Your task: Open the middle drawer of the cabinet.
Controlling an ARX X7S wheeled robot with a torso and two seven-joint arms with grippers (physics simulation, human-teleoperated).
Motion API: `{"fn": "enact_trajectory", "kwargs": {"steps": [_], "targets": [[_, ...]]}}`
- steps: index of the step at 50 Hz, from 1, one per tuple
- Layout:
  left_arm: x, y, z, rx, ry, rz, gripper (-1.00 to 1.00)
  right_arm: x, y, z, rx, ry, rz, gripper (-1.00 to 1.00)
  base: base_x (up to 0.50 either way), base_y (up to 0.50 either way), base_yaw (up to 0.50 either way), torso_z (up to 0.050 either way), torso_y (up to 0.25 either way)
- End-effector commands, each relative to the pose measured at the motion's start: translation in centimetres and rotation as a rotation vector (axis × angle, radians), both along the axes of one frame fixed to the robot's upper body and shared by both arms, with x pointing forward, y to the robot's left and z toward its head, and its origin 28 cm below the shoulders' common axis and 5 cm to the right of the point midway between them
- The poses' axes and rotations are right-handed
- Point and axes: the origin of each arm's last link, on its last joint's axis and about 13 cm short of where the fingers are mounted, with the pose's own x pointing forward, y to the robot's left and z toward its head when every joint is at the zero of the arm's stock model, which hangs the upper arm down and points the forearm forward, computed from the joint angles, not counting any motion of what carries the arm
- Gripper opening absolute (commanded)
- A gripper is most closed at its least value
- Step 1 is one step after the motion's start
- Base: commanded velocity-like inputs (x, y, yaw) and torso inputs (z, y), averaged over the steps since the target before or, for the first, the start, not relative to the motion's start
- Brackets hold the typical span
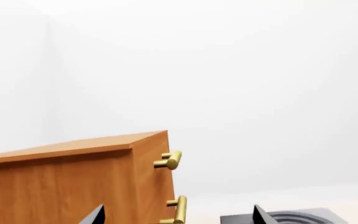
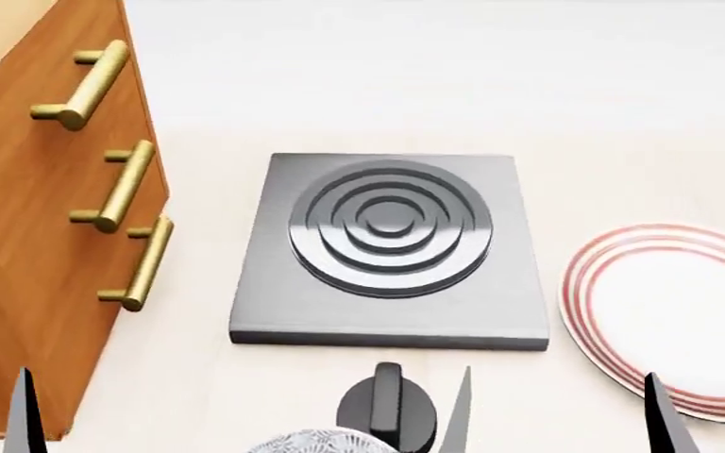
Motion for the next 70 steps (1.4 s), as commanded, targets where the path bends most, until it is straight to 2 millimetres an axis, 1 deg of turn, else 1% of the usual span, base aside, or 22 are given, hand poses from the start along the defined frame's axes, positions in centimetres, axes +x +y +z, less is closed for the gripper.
{"fn": "enact_trajectory", "kwargs": {"steps": [1, 15, 29, 33, 36, 37, 38, 39, 40, 42, 43, 44, 45, 47, 51, 56, 58, 59, 62, 63, 65, 70], "targets": [[-0.1, -0.1, 0.0, -0.001, -0.002, -0.002, 1.0, -0.1, 0.0, 0.1, 0.011, -0.005, 0.004, 1.0, 0.19, 0.5, 0.0, 0.0, 0.0], [-0.2, -0.1, 0.0, 0.002, 0.003, -0.005, 1.0, -0.3, 0.0, 0.2, 0.033, -0.029, 0.027, 1.0, 0.47, 0.03, 0.0, 0.0, 0.0], [0.0, -0.2, -0.1, 0.009, 0.013, -0.012, 1.0, -0.2, -0.1, 0.3, 0.026, -0.04, 0.016, 1.0, 0.0, 0.0, 0.0, 0.0, 0.0], [0.6, -0.4, 0.9, 0.026, 0.022, -0.005, 1.0, -0.1, -0.1, 0.3, 0.031, -0.037, 0.015, 1.0, 0.0, 0.0, 0.0, 0.0, 0.0], [2.7, -0.5, 2.3, 0.223, 0.023, 0.034, 1.0, -0.1, -0.3, 0.2, 0.046, -0.044, 0.0, 1.0, 0.0, 0.0, 0.0, 0.0, 0.0], [3.4, -0.6, 2.6, 0.265, 0.031, 0.036, 1.0, -0.1, -0.4, 0.3, 0.087, -0.056, 0.01, 1.0, 0.0, 0.0, 0.0, 0.0, 0.0], [3.4, -0.6, 2.7, 0.265, 0.031, 0.036, 1.0, -0.2, -0.5, 0.3, 0.087, -0.056, 0.01, 1.0, 0.0, 0.0, 0.0, 0.0, 0.0], [5.5, -0.8, 3.3, 0.388, 0.077, 0.049, 1.0, -0.2, -0.6, 0.3, 0.045, -0.066, -0.016, 1.0, 0.0, 0.0, 0.0, 0.0, 0.0], [6.8, -1.0, 4.1, 0.433, 0.061, 0.064, 1.0, -0.1, -0.5, 0.1, 0.039, -0.055, -0.016, 1.0, 0.0, 0.0, 0.0, 0.0, 0.0], [8.4, -1.1, 4.6, 0.468, 0.075, 0.066, 1.0, 0.0, -0.5, 0.2, 0.056, -0.044, -0.003, 1.0, 0.0, 0.0, 0.0, 0.0, 0.0], [10.8, -1.2, 5.0, 0.572, 0.084, 0.122, 1.0, 0.0, -0.5, 0.0, 0.05, -0.034, -0.001, 1.0, 0.0, 0.0, 0.0, 0.0, 0.0], [12.2, -1.4, 5.1, 0.617, 0.111, 0.094, 1.0, 0.0, -0.5, 0.1, 0.053, -0.032, 0.005, 1.0, 0.0, 0.0, 0.0, 0.0, 0.0], [14.1, -1.5, 5.2, 0.706, 0.109, 0.154, 1.0, -0.1, -0.6, 0.1, 0.05, -0.033, 0.01, 1.0, 0.0, 0.0, 0.0, 0.0, 0.0], [16.1, -1.7, 5.6, 0.774, 0.096, 0.204, 1.0, -0.1, -0.6, 0.1, 0.052, -0.034, 0.01, 1.0, 0.0, 0.0, 0.0, 0.0, 0.0], [20.4, -2.4, 6.4, 0.988, 0.078, 0.289, 1.0, -0.1, -0.7, 0.1, 0.048, -0.03, 0.012, 1.0, 0.0, 0.0, 0.0, 0.0, 0.0], [23.1, -3.1, 7.2, 1.159, 0.06, 0.347, 1.0, -0.2, -0.8, 0.1, 0.053, -0.03, 0.012, 1.0, 0.0, 0.0, 0.0, 0.0, 0.0], [23.8, -3.1, 7.5, 1.178, 0.061, 0.362, 1.0, -0.2, -0.8, 0.1, 0.053, -0.03, 0.012, 1.0, 0.0, 0.0, 0.0, 0.0, 0.0], [24.9, -3.1, 7.7, 1.222, 0.067, 0.392, 1.0, -0.2, -0.8, 0.1, 0.053, -0.03, 0.012, 1.0, 0.0, 0.0, 0.0, 0.0, 0.0], [26.8, -2.8, 7.6, 1.31, 0.088, 0.438, 1.0, -0.3, -0.8, 0.1, 0.05, -0.032, 0.017, 1.0, 0.0, 0.0, 0.0, 0.0, 0.0], [27.8, -2.9, 7.6, 1.347, 0.095, 0.436, 1.0, -0.3, -0.8, 0.1, 0.051, -0.033, 0.018, 1.0, 0.0, 0.0, 0.0, 0.0, 0.0], [29.1, -2.4, 7.1, 1.383, 0.144, 0.448, 1.0, -0.3, -0.8, 0.1, 0.052, -0.032, 0.015, 1.0, 0.0, 0.0, 0.0, 0.0, 0.0], [29.3, -1.5, 6.2, 1.454, 0.209, 0.478, 1.0, -0.3, -0.9, 0.1, 0.055, -0.034, 0.018, 1.0, 0.0, 0.0, 0.0, 0.0, 0.0]]}}
